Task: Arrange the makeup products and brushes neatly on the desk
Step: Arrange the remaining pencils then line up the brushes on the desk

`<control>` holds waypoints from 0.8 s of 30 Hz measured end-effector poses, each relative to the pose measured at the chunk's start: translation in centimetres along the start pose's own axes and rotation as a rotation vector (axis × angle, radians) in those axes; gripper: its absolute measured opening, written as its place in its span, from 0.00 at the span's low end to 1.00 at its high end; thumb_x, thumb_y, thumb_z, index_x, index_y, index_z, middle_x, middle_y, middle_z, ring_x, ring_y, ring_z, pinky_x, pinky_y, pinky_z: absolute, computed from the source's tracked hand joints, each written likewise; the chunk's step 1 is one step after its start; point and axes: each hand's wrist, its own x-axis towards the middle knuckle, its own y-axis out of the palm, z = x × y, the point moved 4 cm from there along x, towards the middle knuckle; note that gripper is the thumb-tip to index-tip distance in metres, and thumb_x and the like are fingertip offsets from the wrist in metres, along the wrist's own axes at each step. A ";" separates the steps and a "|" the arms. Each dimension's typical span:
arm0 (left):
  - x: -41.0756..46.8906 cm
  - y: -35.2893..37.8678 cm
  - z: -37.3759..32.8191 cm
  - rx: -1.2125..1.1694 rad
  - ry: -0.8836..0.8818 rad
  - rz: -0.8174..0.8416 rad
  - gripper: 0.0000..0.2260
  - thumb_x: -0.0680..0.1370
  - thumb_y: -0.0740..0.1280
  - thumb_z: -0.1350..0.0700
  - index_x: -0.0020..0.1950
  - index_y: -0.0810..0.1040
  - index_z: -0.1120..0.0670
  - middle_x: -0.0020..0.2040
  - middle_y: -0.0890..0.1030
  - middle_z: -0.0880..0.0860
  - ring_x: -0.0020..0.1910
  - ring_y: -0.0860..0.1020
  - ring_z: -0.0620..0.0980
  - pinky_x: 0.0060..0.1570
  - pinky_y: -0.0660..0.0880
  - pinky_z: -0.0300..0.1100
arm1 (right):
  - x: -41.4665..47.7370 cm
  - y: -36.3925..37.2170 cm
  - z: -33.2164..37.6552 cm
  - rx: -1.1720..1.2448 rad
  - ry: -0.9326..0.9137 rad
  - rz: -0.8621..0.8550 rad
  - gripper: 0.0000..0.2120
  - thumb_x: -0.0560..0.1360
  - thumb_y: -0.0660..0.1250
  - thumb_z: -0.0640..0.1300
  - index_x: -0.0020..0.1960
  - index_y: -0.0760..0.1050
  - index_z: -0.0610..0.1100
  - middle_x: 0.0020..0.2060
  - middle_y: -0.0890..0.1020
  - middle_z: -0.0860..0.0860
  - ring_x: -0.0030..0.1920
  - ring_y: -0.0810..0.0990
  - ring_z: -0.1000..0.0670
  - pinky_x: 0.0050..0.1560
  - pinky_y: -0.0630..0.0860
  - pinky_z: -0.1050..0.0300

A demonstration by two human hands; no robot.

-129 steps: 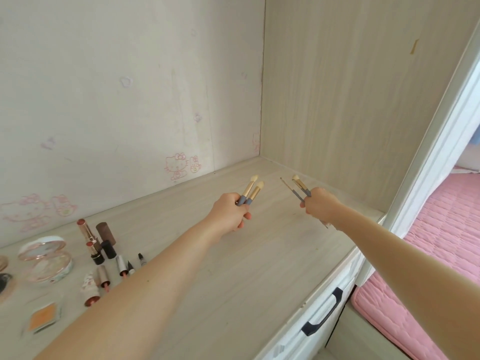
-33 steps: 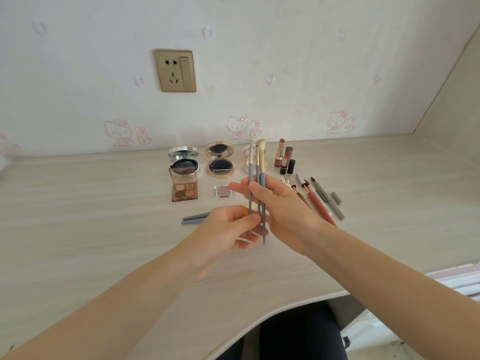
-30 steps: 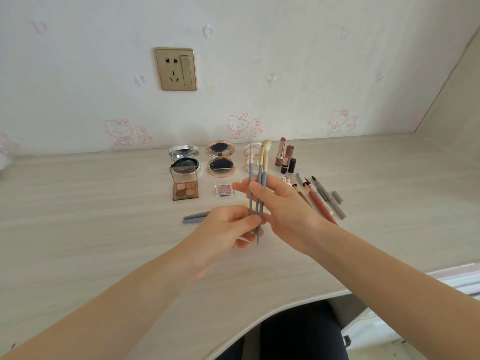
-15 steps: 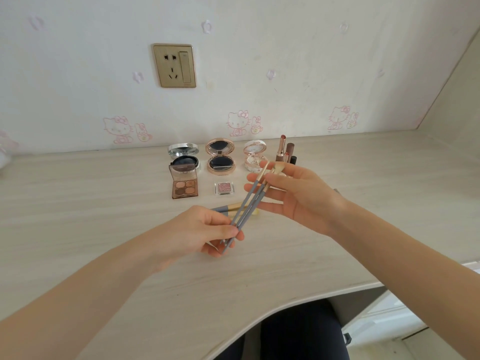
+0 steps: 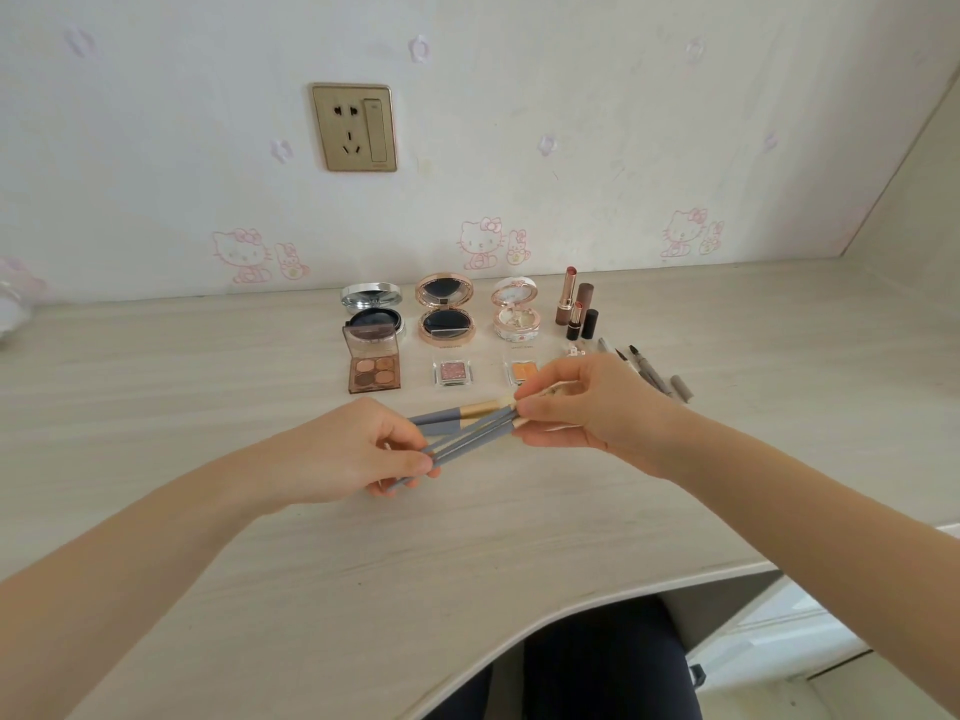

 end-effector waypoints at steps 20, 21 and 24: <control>-1.7 1.4 0.4 0.721 0.338 -0.462 0.09 0.76 0.67 0.52 0.56 0.78 0.45 0.48 0.77 0.40 0.49 0.75 0.44 0.41 0.74 0.41 | 0.0 1.6 -2.7 -1.124 -0.480 -0.215 0.04 0.75 0.67 0.52 0.47 0.80 0.54 0.43 0.81 0.58 0.45 0.73 0.56 0.47 0.58 0.64; -1.8 1.4 0.4 0.721 0.349 -0.474 0.10 0.76 0.68 0.52 0.56 0.79 0.45 0.48 0.77 0.40 0.48 0.76 0.44 0.41 0.75 0.42 | 0.2 1.4 -2.7 -1.107 -0.462 -0.221 0.04 0.75 0.67 0.52 0.47 0.80 0.54 0.43 0.81 0.58 0.46 0.74 0.55 0.48 0.59 0.63; -2.0 1.7 0.1 0.745 0.402 -0.498 0.09 0.74 0.71 0.54 0.54 0.81 0.48 0.48 0.78 0.42 0.48 0.78 0.46 0.39 0.76 0.42 | 0.7 1.2 -2.9 -1.115 -0.422 -0.222 0.05 0.76 0.66 0.53 0.48 0.80 0.55 0.44 0.81 0.57 0.48 0.75 0.53 0.52 0.62 0.56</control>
